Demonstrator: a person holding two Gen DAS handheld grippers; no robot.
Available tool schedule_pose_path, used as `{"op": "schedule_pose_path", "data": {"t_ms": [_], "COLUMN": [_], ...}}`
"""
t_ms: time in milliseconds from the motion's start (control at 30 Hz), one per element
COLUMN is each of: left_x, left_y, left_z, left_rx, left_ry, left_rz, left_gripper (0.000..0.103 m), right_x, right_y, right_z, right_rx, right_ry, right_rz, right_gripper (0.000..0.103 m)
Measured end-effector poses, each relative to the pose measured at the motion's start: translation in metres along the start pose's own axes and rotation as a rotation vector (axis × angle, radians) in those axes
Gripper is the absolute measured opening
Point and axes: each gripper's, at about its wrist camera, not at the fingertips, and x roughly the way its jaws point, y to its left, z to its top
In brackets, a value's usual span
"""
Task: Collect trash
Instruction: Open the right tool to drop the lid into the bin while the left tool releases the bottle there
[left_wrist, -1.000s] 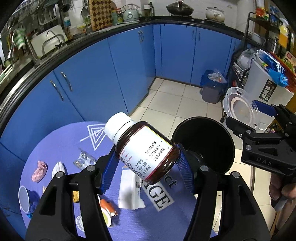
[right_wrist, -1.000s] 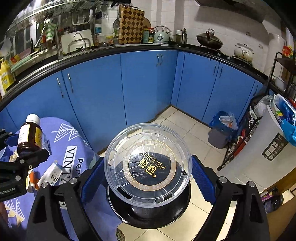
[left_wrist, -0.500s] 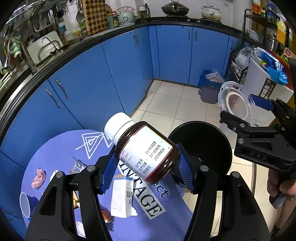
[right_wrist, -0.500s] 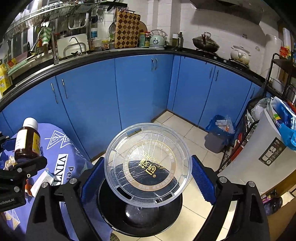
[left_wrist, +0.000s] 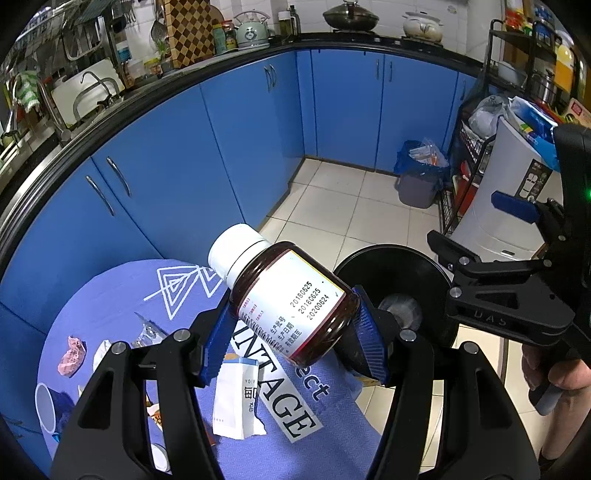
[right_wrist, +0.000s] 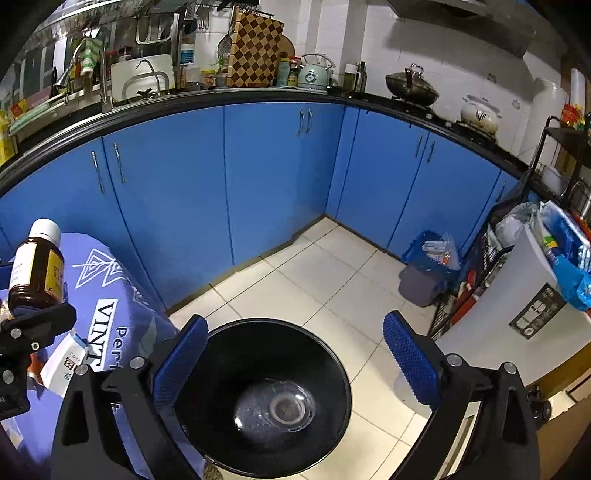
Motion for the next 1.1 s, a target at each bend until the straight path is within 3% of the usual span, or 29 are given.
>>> {"op": "schedule_pose_path", "data": {"t_ms": [600, 733, 867, 1100], "left_x": [0.009, 0.008, 0.008, 0.005], "left_y": [-0.040, -0.056, -0.061, -0.048], "left_z": [0.018, 0.028, 0.033, 0.026], "left_rx": [0.071, 0.103, 0.107, 0.086], "left_ry": [-0.022, -0.048, -0.063, -0.053], "left_rz": [-0.049, -0.058, -0.054, -0.026], "left_gripper": [0.062, 0.062, 0.075, 0.076], "right_x": [-0.010, -0.011, -0.009, -0.013], "right_y": [-0.047, -0.057, -0.060, -0.051], "right_z": [-0.027, -0.031, -0.033, -0.034], "right_rx": [0.097, 0.112, 0.112, 0.113], "right_ry": [0.018, 0.024, 0.034, 0.034], "right_rz": [-0.192, -0.201, -0.207, -0.170], "right_gripper": [0.093, 0.093, 0.093, 0.093]}}
